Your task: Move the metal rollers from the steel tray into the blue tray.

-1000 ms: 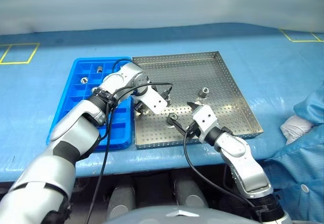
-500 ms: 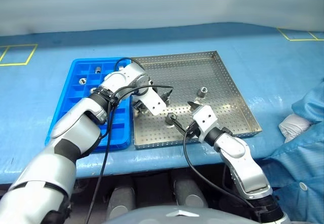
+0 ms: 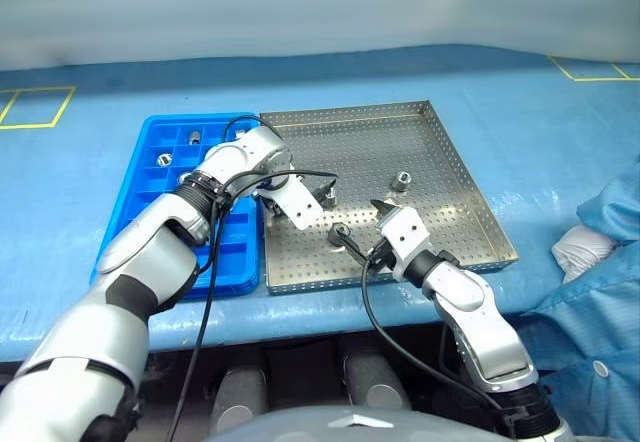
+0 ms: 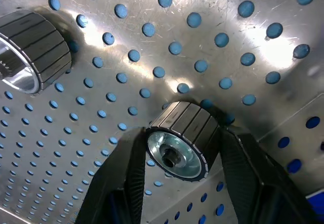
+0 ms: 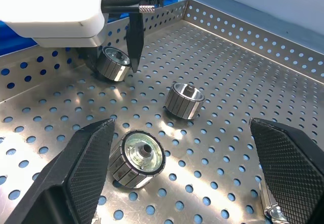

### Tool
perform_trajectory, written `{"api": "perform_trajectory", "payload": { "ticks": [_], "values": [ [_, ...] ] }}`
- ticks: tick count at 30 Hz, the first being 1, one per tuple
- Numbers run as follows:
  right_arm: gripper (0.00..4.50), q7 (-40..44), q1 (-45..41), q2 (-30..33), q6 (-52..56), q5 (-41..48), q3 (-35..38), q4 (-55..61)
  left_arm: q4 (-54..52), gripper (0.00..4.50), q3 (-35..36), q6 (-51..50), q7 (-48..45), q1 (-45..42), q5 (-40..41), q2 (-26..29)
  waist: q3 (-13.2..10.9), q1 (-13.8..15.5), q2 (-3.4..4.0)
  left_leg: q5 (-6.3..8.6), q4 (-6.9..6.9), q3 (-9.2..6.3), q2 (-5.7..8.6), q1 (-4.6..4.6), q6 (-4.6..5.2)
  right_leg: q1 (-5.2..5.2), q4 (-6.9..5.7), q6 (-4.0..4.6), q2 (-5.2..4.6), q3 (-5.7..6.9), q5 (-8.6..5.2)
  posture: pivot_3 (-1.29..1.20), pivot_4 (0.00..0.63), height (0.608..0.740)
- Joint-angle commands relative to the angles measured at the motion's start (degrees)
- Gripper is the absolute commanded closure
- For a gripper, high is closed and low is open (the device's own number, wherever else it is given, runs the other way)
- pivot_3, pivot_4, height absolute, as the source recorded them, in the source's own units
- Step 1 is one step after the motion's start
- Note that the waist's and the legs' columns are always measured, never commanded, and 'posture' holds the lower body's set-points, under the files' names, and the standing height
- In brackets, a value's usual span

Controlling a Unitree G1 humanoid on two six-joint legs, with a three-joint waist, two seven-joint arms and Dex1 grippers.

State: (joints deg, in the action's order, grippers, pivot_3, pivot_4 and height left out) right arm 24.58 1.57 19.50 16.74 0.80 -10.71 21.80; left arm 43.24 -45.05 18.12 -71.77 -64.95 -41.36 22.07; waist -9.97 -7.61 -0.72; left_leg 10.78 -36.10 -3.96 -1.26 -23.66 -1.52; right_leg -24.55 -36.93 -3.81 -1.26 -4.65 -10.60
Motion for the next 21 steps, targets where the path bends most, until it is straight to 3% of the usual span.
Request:
{"api": "perform_trajectory", "payload": {
  "ticks": [1,8,21],
  "values": [
    [0.00,-0.3,-0.2,-0.3,-1.2,0.0,0.2,1.0,-0.4,2.65,2.4,-1.4,0.1,0.4,1.8,0.2,0.0,0.0,0.00,0.00,0.00,0.00,0.00,0.00,0.00,0.00,0.00,0.00,0.00,0.00,0.00,-0.11,0.150,0.740],
    [0.00,0.7,-0.4,0.0,-0.8,0.7,0.2,0.9,-4.5,2.65,6.9,-4.9,-0.2,1.9,6.6,0.6,0.0,0.5,-0.01,0.00,0.00,-0.01,0.00,-0.04,0.00,-0.01,0.02,0.00,-0.01,0.01,0.00,-0.10,0.150,0.740],
    [0.00,7.2,-2.2,0.7,1.5,9.0,1.5,2.9,-27.1,2.65,22.8,-27.4,0.8,13.2,21.9,2.6,0.0,0.9,-0.01,-0.01,0.02,-0.04,-0.01,0.01,0.01,0.00,-0.03,-0.01,0.01,0.02,0.01,-0.02,0.150,0.740]
  ]
}}
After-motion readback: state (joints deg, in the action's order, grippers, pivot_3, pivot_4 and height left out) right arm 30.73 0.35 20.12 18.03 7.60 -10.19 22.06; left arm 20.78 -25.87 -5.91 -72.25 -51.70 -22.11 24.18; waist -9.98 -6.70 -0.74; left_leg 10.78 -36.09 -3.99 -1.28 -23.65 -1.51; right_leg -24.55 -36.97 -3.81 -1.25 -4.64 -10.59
